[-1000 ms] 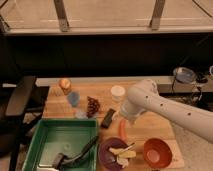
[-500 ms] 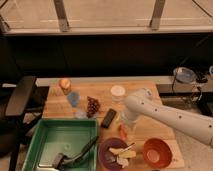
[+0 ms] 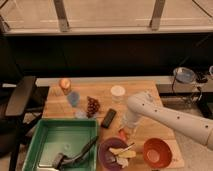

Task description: Place pepper in plastic cup

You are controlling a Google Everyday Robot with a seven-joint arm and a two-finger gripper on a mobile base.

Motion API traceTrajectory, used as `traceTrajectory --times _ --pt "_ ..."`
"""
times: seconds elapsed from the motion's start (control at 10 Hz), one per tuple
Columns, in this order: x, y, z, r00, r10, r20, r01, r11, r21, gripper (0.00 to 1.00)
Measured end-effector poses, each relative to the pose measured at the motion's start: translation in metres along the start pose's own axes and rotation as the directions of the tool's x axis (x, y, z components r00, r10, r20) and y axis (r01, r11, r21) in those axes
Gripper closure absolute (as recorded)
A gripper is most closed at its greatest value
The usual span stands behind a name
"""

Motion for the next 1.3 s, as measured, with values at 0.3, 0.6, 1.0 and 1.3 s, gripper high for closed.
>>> traceTrajectory --times 0.3,0.6,1.0,1.3 --pt "0.006 -0.009 -0.034 0.998 0.008 -0.066 -0.006 0.999 0.034 0.96" --pt "0.026 -0.02 -0.084 0.986 0.045 -0.161 -0.032 0.996 0.084 1.0" --pt "0.084 -0.066 -0.138 0.956 0.128 -0.264 -0.084 0.981 0.173 1.0" --pt "0.116 -0.133 -0.15 0.951 0.145 -0.272 -0.077 0.966 0.245 1.0"
